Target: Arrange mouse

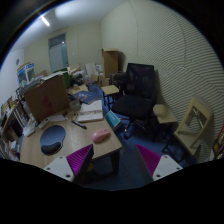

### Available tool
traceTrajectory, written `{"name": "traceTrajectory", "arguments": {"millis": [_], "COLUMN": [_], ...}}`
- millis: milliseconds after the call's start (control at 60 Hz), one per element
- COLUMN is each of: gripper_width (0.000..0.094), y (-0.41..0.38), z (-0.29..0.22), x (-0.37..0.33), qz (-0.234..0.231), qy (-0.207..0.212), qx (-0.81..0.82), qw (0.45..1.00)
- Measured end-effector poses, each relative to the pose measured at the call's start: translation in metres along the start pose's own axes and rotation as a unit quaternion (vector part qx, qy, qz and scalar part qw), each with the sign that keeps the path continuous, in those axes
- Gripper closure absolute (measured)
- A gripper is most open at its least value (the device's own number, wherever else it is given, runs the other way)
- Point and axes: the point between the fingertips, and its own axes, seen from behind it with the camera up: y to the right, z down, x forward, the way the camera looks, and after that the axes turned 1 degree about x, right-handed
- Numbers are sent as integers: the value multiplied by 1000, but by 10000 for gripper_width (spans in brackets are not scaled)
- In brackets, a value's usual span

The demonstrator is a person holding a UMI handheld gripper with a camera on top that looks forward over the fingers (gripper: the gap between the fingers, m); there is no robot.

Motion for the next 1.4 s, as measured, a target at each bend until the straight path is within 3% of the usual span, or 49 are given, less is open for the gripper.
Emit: {"name": "traceTrajectory", "arguments": {"millis": [333, 533, 683, 867, 900, 1200, 1333, 1400], "gripper_width": [103, 105, 107, 107, 114, 118, 163, 410], "y": [-32, -64, -87, -87, -89, -107, -112, -110], "z": [7, 32, 65, 84, 73, 30, 20, 18], "x": [6, 82, 148, 213, 222, 287, 305, 308], "qz": [-50, -109, -145, -146, -149, -144, -125, -114], "qy": [1, -2, -36, -64, -45, -8, 13, 22], "qx": [6, -40, -62, -72, -75, -93, -124, -116], "qw": [999, 993, 987, 985, 985, 985, 984, 987]}}
